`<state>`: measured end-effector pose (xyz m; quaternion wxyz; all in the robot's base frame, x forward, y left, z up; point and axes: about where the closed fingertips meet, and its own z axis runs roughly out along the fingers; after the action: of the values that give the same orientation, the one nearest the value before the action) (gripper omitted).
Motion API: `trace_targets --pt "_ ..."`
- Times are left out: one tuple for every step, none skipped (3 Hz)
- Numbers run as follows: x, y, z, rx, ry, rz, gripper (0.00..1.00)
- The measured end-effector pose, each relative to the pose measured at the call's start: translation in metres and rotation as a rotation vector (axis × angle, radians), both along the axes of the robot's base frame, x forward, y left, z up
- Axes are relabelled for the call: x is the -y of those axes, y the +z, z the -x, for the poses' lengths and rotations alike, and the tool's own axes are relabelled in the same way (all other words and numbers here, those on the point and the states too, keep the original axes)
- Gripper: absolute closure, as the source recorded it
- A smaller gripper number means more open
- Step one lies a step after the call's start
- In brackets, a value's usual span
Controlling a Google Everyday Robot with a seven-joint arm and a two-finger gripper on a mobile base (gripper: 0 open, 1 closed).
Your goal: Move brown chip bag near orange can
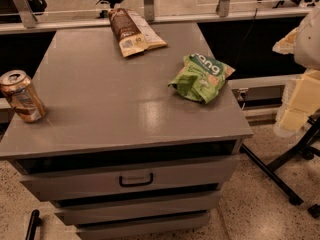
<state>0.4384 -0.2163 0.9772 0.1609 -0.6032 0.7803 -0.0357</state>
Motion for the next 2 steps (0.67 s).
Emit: trace_targets --pt "-0.004 0.002 -0.003 0.019 0.008 -0.005 0.00" --pt "-0.040 0.009 -0.046 0.082 0.096 -0.064 0.00"
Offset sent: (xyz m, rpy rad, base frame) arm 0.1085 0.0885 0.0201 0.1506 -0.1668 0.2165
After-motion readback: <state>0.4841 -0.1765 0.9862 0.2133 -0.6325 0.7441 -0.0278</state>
